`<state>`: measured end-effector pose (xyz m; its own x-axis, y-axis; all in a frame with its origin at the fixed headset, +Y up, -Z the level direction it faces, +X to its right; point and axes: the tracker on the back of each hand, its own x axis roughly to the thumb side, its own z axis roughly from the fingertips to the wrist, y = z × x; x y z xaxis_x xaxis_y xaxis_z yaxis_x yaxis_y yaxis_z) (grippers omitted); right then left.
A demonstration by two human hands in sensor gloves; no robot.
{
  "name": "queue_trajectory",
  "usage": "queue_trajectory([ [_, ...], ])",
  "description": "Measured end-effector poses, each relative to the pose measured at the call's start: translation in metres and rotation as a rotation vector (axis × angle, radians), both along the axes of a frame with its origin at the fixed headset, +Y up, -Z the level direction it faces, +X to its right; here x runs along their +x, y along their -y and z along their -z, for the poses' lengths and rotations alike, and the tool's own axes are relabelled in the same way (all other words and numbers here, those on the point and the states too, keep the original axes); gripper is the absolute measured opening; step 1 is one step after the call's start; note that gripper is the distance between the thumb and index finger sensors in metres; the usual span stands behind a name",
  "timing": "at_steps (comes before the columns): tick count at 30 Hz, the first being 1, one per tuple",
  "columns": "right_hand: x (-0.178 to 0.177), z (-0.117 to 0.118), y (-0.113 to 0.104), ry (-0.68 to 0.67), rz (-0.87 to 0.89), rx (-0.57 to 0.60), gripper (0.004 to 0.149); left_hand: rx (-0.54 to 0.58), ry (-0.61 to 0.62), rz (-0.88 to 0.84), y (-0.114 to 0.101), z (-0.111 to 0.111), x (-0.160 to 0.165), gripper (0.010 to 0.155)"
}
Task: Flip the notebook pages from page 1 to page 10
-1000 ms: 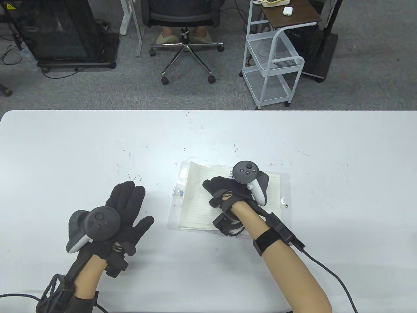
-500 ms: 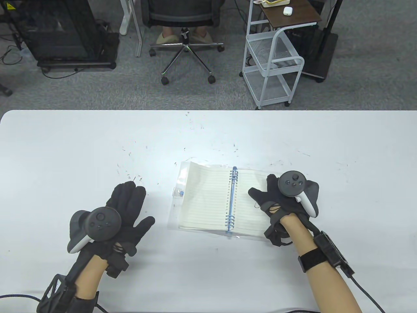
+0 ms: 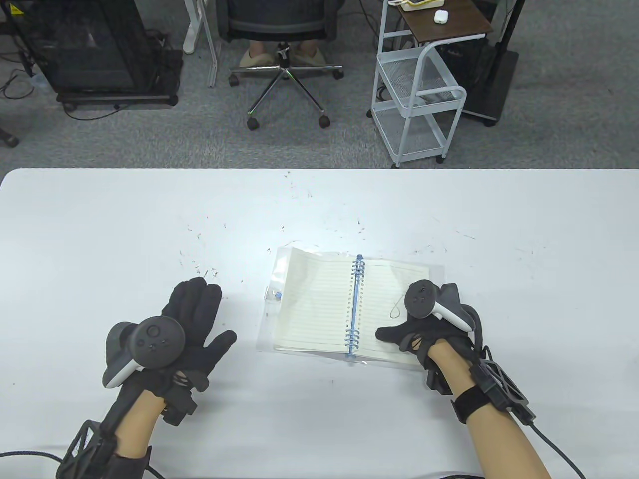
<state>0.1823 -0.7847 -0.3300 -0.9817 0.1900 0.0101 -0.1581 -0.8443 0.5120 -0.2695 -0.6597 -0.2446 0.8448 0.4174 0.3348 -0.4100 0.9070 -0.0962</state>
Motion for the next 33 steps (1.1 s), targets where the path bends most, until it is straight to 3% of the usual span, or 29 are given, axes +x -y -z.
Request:
queue_trajectory([
  [8,-0.008,-0.002,-0.002,-0.003,0.026,0.008,0.107,-0.005,-0.002,0.002,0.0,0.0,0.0,0.087],
  [18,-0.025,-0.008,-0.019,-0.082,0.057,0.131,0.105,0.001,-0.002,-0.002,0.0,0.0,0.0,0.087],
  [23,-0.033,-0.012,-0.031,-0.09,0.179,0.147,0.105,-0.003,0.002,0.002,-0.001,0.0,0.0,0.087],
  [26,-0.032,-0.013,-0.038,-0.045,0.304,0.135,0.105,0.002,0.002,-0.002,-0.002,0.0,0.0,0.087],
  [33,-0.001,-0.011,-0.045,0.278,0.623,0.193,0.103,-0.005,0.002,-0.001,-0.001,0.0,0.0,0.087],
])
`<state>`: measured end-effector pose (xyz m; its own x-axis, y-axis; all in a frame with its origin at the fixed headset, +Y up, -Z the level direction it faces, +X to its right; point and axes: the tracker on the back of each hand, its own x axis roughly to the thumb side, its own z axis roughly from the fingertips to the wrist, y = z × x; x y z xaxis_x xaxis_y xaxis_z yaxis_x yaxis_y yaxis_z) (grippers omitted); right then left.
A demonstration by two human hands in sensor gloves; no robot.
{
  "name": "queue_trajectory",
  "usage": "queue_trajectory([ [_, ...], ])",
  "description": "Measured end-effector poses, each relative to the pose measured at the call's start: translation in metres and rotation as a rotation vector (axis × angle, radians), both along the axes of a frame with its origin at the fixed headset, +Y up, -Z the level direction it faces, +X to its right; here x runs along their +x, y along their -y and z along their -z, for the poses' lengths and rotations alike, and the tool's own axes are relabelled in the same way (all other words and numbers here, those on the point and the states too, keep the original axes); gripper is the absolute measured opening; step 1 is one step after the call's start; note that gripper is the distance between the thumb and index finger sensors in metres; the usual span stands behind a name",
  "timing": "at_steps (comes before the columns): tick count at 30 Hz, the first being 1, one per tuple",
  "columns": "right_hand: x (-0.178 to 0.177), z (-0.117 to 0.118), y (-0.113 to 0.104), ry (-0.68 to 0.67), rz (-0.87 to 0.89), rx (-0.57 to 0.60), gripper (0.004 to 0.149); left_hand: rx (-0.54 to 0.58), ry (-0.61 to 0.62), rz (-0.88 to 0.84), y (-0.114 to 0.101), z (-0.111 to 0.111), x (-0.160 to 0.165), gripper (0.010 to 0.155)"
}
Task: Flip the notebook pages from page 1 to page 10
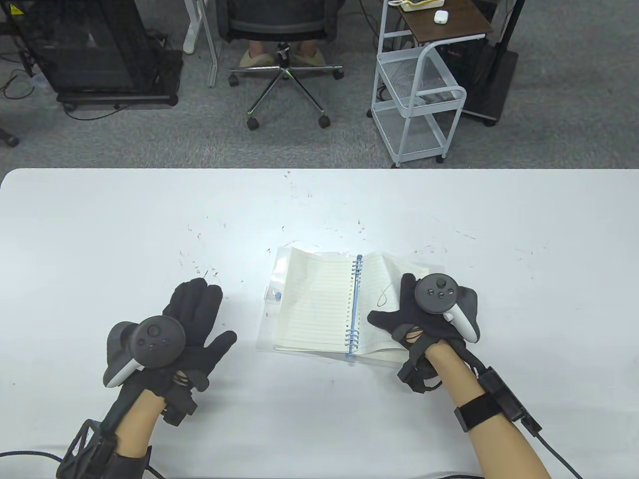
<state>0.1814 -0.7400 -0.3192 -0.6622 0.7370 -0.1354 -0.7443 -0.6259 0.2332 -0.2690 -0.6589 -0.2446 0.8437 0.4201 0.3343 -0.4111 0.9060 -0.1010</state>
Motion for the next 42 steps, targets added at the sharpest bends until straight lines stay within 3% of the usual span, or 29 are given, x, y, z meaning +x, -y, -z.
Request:
queue_trajectory([
  [9,0.038,-0.002,0.005,0.338,0.326,-0.039,0.091,-0.003,-0.002,-0.006,0.0,0.0,-0.001,0.087],
  [14,0.045,-0.004,0.015,0.418,0.439,-0.105,0.08,0.001,-0.001,-0.009,0.0,0.0,-0.001,0.087],
  [28,0.041,-0.001,0.011,0.382,0.442,-0.116,0.043,-0.002,0.0,-0.008,0.0,0.0,-0.001,0.087],
  [42,-0.02,0.032,-0.033,0.199,0.354,-0.063,0.04,0.01,0.003,-0.016,-0.002,0.0,-0.003,0.087],
])
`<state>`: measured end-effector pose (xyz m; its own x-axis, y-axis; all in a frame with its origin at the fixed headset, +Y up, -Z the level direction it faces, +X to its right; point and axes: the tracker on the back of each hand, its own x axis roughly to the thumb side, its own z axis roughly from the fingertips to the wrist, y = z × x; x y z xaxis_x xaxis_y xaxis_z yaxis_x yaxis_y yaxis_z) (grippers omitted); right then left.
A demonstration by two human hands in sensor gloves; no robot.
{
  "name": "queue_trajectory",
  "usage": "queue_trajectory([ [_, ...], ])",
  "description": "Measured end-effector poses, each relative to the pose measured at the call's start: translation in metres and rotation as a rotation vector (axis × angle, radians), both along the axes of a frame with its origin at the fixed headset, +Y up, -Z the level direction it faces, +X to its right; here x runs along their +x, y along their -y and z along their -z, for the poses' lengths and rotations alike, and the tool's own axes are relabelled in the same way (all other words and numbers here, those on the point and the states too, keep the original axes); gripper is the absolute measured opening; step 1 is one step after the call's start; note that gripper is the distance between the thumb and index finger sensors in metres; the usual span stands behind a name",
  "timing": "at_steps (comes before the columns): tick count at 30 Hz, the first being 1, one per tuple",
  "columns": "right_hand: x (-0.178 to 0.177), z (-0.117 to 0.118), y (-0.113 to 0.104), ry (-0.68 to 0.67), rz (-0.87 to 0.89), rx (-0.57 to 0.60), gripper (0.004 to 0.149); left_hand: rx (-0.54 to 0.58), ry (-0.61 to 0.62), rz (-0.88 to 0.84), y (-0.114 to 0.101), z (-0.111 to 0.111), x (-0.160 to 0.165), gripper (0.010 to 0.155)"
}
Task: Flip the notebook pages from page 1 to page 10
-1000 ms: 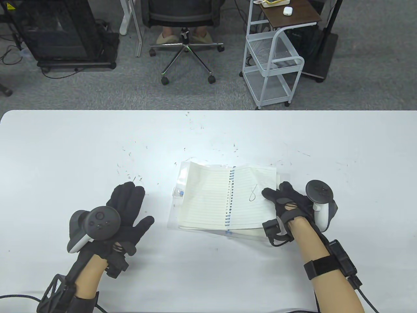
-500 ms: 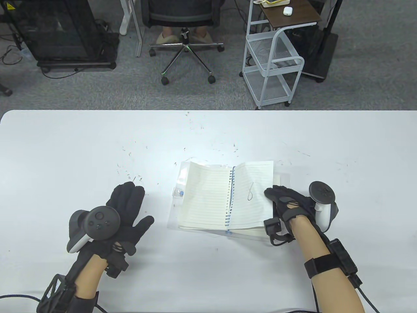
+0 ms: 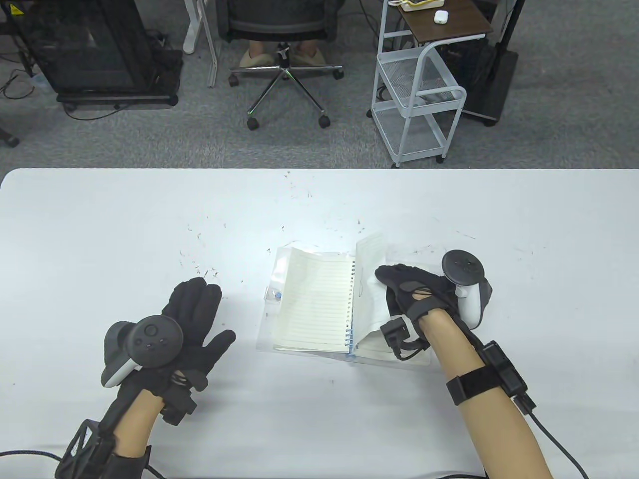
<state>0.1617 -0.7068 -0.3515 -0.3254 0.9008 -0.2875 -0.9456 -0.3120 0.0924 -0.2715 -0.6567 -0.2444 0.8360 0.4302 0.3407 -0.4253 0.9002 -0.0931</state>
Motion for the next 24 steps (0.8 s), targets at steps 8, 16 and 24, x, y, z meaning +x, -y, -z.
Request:
queue_trajectory([
  [8,-0.055,0.019,-0.004,-0.09,-0.131,-0.003,0.039,0.011,0.0,-0.008,-0.001,0.0,-0.002,0.087],
  [16,-0.101,0.033,0.017,-0.147,-0.242,-0.025,0.039,0.02,0.008,-0.008,-0.002,-0.001,-0.002,0.087],
  [24,-0.124,0.038,0.041,-0.19,-0.375,-0.043,0.04,0.024,0.009,-0.009,-0.002,-0.001,-0.002,0.087],
])
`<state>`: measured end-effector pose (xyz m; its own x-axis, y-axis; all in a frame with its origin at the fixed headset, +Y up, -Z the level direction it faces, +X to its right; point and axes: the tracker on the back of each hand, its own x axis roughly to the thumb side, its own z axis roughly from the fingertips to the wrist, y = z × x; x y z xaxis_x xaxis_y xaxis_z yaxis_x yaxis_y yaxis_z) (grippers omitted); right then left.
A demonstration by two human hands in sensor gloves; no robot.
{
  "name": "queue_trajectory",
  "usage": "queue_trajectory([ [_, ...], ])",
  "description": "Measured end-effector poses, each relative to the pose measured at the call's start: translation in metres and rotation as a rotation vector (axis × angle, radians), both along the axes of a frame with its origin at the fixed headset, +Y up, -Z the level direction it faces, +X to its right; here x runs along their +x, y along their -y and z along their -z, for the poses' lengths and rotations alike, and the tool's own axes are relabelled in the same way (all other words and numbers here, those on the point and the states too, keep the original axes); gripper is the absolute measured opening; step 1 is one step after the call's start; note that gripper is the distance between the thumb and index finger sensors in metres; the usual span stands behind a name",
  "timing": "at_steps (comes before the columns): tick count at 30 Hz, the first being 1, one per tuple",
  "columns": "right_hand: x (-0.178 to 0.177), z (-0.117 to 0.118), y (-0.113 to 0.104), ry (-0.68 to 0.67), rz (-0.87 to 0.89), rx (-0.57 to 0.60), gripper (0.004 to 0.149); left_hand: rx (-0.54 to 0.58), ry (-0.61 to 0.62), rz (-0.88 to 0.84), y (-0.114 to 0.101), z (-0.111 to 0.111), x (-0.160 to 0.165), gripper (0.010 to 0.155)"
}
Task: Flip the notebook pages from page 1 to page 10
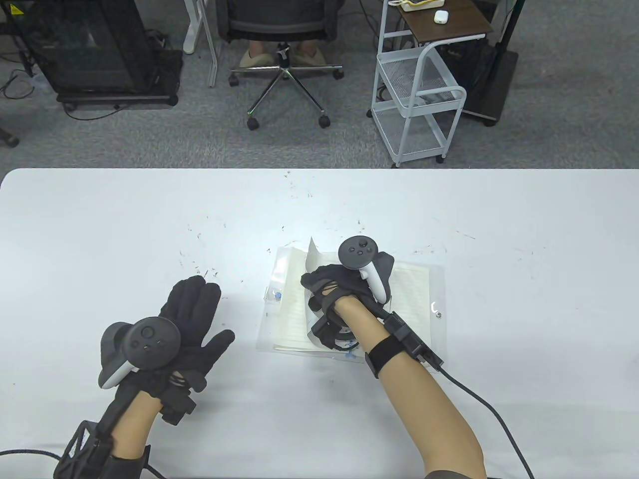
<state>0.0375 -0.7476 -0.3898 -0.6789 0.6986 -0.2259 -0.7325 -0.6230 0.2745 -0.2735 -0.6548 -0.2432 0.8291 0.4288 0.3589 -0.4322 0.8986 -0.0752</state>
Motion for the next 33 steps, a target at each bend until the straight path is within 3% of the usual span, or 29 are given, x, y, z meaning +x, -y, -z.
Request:
queue_trajectory([
  [11,0.008,-0.006,-0.003,-0.031,0.095,-0.001,0.057,-0.003,-0.003,0.002,0.0,0.0,0.0,0.087],
  [16,0.046,-0.018,-0.026,-0.004,0.075,0.131,0.062,-0.004,-0.006,0.001,-0.001,-0.001,0.0,0.087],
  [20,0.093,-0.029,-0.036,-0.053,-0.132,0.187,0.074,-0.004,-0.003,0.007,-0.001,0.0,0.001,0.087],
  [26,0.141,-0.051,-0.011,-0.103,-0.325,0.095,0.093,-0.011,-0.001,0.016,0.0,0.0,0.003,0.087],
  [33,0.153,-0.069,0.019,-0.189,-0.416,0.035,0.102,-0.021,0.0,0.02,0.002,0.0,0.004,0.087],
])
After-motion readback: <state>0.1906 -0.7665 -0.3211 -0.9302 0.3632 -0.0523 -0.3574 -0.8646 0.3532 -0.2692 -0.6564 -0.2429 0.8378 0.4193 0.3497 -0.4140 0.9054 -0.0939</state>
